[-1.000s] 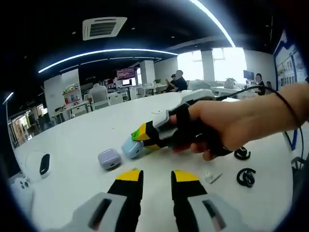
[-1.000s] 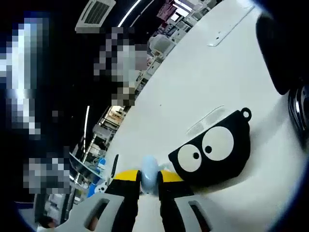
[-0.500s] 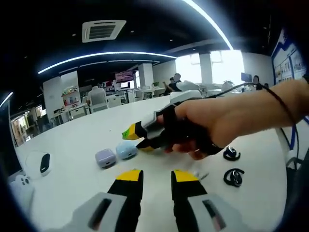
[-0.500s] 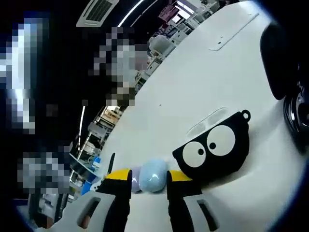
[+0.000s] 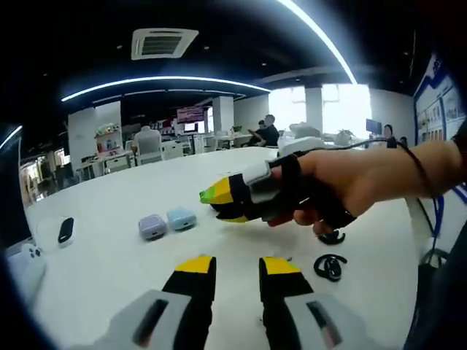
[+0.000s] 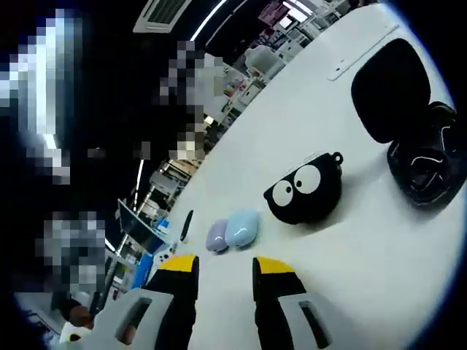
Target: Pick up the earbuds from the table and place the earbuds into the earbud case
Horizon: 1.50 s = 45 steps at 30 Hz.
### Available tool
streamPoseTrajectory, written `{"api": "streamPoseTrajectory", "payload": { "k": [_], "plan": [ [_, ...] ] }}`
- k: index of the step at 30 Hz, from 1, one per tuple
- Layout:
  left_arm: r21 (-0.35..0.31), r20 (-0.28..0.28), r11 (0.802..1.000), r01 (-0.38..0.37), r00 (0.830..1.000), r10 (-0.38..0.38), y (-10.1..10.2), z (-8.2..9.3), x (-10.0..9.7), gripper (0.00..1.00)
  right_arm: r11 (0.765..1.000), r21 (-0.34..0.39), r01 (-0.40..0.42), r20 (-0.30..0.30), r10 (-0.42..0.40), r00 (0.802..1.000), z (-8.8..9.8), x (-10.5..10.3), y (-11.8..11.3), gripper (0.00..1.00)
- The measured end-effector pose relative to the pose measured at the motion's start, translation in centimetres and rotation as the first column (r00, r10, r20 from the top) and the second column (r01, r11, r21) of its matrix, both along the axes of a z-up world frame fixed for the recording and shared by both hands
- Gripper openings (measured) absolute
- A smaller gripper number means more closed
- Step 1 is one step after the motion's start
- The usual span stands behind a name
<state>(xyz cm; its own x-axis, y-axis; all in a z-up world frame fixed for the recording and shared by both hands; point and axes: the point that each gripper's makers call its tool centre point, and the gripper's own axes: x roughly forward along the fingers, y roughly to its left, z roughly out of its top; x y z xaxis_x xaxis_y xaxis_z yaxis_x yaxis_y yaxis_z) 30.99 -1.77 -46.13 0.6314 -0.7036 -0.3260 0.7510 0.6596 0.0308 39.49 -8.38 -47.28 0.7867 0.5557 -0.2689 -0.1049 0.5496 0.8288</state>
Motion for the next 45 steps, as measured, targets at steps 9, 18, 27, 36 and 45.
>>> {"api": "streamPoseTrajectory", "payload": {
  "k": [9, 18, 27, 36, 45],
  "plan": [
    [-0.142, -0.038, 0.989, 0.033, 0.999, -0.039, -1.1, 1.1, -4.4, 0.32, 0.992, -0.074, -0.098, 0.093, 0.105, 0.990, 0.8, -5.4, -4.8, 0.28],
    [-0.252, -0.122, 0.967, 0.029, 0.991, -0.062, -1.7, 1.2, -8.3, 0.48, 0.971, -0.170, -0.166, 0.238, 0.204, 0.950, 1.8, -9.9, -9.2, 0.35],
    [-0.261, -0.147, 0.964, -0.058, 0.989, 0.020, -0.6, 0.1, -10.9, 0.69, 0.881, -0.427, -0.202, 0.328, 0.359, 0.874, 1.3, -13.9, -11.9, 0.46],
    [-0.298, -0.220, 0.947, -0.115, 0.974, 0.049, 0.8, -1.8, -12.5, 0.72, 0.725, -0.680, -0.111, 0.385, 0.482, 0.787, 2.7, -14.8, -13.3, 0.57],
    [-0.317, -0.250, 0.944, -0.090, 0.968, 0.008, 1.1, -2.0, -13.6, 0.71, 0.465, -0.885, -0.017, 0.340, 0.672, 0.658, 5.1, -11.0, -10.2, 0.55]
  ]
}}
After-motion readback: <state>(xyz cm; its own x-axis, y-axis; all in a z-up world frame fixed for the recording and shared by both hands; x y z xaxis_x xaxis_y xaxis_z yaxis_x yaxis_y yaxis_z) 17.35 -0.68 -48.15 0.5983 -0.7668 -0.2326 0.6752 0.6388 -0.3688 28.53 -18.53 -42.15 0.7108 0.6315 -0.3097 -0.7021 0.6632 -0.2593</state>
